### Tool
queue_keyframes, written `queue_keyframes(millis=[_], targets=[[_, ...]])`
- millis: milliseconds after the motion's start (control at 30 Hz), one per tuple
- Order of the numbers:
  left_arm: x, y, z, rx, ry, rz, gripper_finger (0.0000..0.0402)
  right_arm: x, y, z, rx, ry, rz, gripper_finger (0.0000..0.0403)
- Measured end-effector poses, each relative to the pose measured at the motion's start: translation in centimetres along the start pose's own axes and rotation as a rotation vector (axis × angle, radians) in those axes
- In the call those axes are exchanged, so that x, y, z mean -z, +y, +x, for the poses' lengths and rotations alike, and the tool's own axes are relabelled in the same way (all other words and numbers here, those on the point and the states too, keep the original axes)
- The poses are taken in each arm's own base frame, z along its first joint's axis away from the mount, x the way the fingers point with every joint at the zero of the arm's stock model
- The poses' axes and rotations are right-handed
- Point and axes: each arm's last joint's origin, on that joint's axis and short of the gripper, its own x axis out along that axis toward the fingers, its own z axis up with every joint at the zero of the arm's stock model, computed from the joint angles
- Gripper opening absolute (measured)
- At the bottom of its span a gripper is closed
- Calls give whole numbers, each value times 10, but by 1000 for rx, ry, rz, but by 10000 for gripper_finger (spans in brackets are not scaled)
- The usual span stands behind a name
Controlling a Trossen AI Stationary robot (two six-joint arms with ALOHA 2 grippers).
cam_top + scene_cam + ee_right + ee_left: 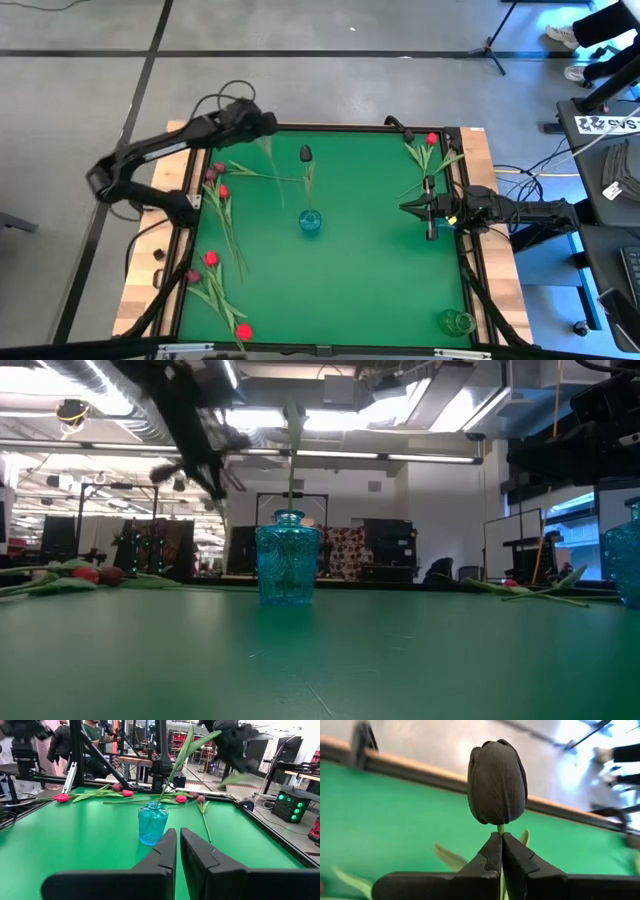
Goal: Sort flowers into vase by color
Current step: Put the black flower into the left blue vase
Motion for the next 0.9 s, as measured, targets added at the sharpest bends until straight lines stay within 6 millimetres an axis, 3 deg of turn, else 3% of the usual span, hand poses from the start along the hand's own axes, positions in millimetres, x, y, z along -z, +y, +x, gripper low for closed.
queue_keyframes(millis=[200, 400, 700, 900], targets=[[8, 0, -81, 247, -125, 104, 0, 0, 0, 0, 0, 0, 0, 26], [40, 12, -144, 491, -166, 202, 0, 0, 0, 0, 0, 0, 0, 26], [112, 8, -184, 791, -288, 369, 0, 0, 0, 0, 0, 0, 0, 26], [152, 0, -185, 857, -392, 410, 0, 0, 0, 0, 0, 0, 0, 26]])
